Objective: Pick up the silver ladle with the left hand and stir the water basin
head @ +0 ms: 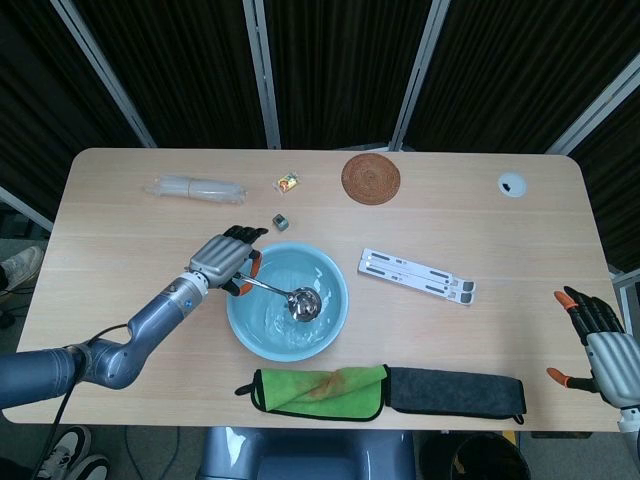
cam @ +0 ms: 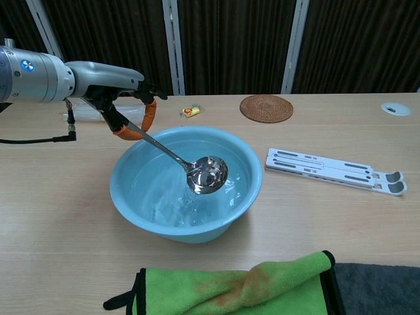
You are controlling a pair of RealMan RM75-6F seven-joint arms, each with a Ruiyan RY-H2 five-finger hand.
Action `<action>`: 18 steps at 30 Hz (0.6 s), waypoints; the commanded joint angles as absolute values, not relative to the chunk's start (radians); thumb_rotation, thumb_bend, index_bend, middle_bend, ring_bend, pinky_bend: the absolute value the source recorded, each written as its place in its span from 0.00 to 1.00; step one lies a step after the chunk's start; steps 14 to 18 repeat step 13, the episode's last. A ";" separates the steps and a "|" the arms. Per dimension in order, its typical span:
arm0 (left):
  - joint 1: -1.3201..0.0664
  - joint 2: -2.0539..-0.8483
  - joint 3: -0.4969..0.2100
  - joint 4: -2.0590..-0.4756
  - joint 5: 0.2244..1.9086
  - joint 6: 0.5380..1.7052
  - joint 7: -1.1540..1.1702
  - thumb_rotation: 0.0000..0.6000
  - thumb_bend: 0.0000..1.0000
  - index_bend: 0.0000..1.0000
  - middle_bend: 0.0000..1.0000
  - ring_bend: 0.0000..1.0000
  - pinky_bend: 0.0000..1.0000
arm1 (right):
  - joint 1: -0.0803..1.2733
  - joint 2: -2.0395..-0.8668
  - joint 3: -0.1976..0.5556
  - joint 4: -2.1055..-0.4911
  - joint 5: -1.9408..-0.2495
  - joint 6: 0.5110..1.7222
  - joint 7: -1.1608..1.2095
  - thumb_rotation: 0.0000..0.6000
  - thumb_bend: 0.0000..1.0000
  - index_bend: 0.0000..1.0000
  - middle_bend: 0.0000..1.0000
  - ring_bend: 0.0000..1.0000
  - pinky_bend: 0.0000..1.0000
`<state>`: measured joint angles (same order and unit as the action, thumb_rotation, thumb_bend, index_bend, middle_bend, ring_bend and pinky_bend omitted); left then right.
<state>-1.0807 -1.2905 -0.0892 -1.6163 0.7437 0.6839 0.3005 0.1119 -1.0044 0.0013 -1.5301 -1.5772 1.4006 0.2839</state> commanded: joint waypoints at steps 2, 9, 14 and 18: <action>-1.072 -1.260 -0.088 -1.650 0.749 0.698 0.297 1.00 0.41 0.57 0.00 0.00 0.00 | 0.111 -1.008 0.000 -1.534 -1.578 1.402 0.271 1.00 0.02 0.01 0.00 0.00 0.00; -1.039 -1.204 -0.081 -1.725 0.766 0.746 0.287 1.00 0.41 0.57 0.00 0.00 0.00 | 0.102 -1.006 -0.010 -1.543 -1.590 1.416 0.255 1.00 0.02 0.01 0.00 0.00 0.00; -1.027 -1.195 -0.080 -1.738 0.780 0.755 0.279 1.00 0.41 0.57 0.00 0.00 0.00 | 0.095 -1.007 -0.012 -1.546 -1.597 1.431 0.245 1.00 0.02 0.01 0.00 0.00 0.00; -1.027 -1.195 -0.080 -1.738 0.780 0.755 0.279 1.00 0.41 0.57 0.00 0.00 0.00 | 0.095 -1.007 -0.012 -1.546 -1.597 1.431 0.245 1.00 0.02 0.01 0.00 0.00 0.00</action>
